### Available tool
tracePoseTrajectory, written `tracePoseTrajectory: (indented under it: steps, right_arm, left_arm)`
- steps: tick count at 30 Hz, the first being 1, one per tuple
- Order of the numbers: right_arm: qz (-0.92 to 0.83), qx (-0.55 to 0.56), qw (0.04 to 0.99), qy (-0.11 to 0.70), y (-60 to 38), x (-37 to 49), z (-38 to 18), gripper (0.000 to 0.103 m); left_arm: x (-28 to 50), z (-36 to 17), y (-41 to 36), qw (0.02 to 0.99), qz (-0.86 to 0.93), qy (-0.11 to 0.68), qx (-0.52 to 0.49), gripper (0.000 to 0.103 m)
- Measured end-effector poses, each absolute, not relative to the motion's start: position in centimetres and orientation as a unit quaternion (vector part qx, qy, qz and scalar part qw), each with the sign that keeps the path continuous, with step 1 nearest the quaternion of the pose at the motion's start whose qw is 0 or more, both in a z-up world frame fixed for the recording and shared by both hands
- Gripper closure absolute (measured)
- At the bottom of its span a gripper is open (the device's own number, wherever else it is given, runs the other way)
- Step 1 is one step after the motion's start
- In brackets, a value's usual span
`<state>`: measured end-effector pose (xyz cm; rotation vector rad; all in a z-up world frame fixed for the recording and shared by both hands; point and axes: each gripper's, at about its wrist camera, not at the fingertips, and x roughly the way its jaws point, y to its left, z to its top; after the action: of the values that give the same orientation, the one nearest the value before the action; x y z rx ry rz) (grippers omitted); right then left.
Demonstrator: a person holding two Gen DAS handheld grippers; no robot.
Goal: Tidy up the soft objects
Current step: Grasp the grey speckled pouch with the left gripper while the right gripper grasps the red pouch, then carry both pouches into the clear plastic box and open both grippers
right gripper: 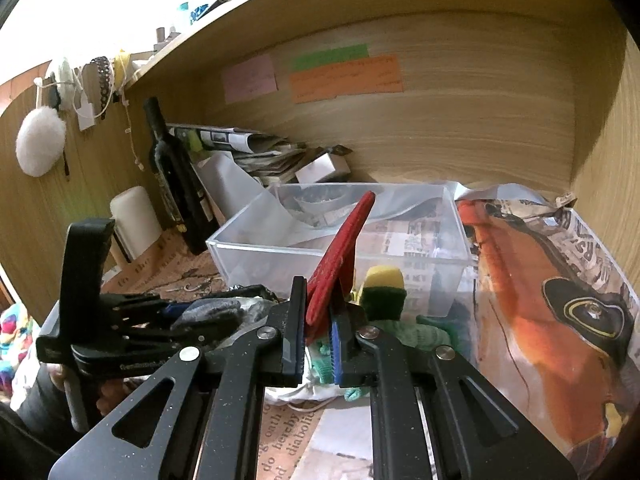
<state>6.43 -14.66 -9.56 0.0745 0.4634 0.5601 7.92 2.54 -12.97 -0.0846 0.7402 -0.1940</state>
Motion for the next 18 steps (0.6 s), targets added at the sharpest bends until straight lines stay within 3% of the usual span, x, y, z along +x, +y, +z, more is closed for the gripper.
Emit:
tracePoseTrajectory:
  steps: [9, 14, 18]
  right_arm:
    - [0.277, 0.032, 0.945, 0.174, -15.1, 6.1, -6.7, 0.094]
    - [0.274, 0.025, 0.939, 0.208, -14.6, 7.0, -7.5, 0.091]
    - [0.297, 0.034, 0.925, 0.233, -14.0, 7.7, -8.6, 0.046]
  left_arm:
    - [6.5, -7.7, 2.1, 0.952, -0.086, 0.29, -0.036, 0.07]
    - [7.0, -6.5, 2.4, 0.958, -0.074, 0.274, -0.033, 0.07]
    - [7.4, -7.2, 3.2, 0.956, -0.065, 0.284, -0.044, 0.07]
